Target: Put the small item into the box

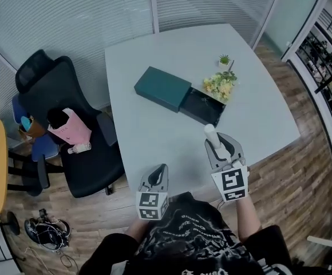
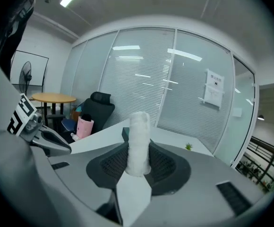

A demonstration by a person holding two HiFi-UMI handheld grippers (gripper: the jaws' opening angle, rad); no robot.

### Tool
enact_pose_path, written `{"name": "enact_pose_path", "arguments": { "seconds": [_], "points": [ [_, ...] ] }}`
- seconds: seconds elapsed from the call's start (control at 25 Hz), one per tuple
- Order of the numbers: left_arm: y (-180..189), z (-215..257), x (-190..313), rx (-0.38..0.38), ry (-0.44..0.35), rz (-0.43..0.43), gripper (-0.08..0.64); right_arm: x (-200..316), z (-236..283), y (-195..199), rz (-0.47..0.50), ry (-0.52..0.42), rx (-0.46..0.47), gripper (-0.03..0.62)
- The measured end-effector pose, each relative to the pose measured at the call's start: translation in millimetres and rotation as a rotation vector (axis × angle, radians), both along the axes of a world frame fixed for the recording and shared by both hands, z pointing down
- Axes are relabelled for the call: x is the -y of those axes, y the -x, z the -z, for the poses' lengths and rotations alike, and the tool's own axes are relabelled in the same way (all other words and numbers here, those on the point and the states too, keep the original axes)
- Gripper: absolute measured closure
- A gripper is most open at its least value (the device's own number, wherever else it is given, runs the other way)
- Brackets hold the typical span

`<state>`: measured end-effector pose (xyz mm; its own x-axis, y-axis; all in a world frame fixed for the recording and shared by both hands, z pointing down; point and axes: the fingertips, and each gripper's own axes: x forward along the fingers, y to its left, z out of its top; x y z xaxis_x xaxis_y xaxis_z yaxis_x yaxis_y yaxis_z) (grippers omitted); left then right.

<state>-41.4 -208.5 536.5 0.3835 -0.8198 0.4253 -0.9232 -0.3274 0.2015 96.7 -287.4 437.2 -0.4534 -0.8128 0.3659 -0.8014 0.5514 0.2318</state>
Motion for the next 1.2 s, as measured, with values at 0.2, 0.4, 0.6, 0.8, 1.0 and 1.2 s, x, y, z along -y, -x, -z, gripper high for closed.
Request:
{"name": "enact_pose_path", "arguments": {
  "seconds": [0.2, 0.4, 0.6, 0.8, 1.0, 1.2],
  "points": [
    [16, -2, 10, 0.020, 0.003, 0.114, 0.541, 52, -8, -11, 0.048, 0.022, -0.104, 0.454],
    [26, -1, 15, 0.034, 0.004, 0.181, 0.541, 94, -22, -10, 0.137, 0.055, -0.157, 0.453],
    [23, 6, 19, -0.031, -0.024, 0.176, 0.541, 127, -67, -1, 0.239, 0.281, -0.229, 0.453],
    [24, 9, 19, -0.027, -0.025, 0.197, 0.541, 161, -98, -2, 0.251, 0.352, -0.298, 0.453],
    [28, 6, 18, 0.004, 0.000, 0.244, 0.541, 194, -126, -9, 0.254, 0.395, -0.352, 0.453],
    [34, 2, 14, 0.006, 0.034, 0.277, 0.541, 214, -157, -8, 0.278, 0.461, -0.400, 0.453]
  ]
}}
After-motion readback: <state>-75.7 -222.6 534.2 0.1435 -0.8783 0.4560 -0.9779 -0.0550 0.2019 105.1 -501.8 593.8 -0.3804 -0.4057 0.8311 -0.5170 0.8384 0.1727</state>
